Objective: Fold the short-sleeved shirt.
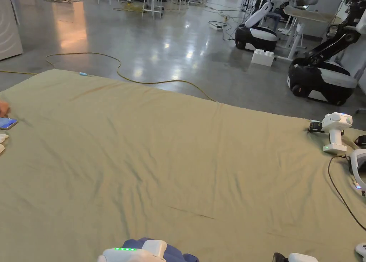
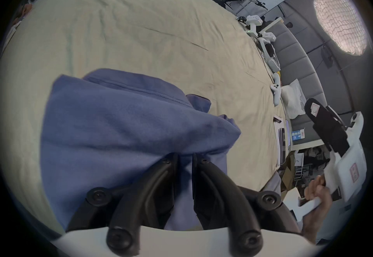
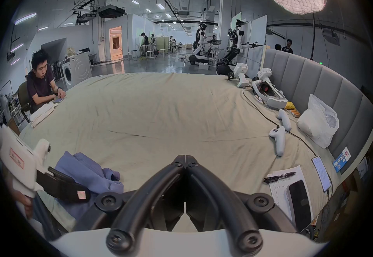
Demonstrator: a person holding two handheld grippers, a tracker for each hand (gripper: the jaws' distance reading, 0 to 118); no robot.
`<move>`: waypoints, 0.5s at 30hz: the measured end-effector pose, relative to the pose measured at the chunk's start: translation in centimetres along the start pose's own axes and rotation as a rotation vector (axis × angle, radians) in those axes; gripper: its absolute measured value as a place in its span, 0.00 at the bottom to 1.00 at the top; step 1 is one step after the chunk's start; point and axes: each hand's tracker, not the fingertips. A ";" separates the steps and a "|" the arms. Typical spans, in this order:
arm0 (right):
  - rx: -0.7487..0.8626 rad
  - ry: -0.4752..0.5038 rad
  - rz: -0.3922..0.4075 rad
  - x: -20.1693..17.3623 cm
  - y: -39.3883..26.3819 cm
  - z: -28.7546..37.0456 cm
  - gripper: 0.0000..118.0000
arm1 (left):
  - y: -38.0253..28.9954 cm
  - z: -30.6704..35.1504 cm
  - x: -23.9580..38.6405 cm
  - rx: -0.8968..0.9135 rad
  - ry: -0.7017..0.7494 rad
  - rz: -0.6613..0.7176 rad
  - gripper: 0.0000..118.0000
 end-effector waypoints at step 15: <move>0.185 0.028 -0.017 -1.9 4.0 1.4 0.00 | 3.1 12.2 3.5 0.487 0.021 -0.232 0.14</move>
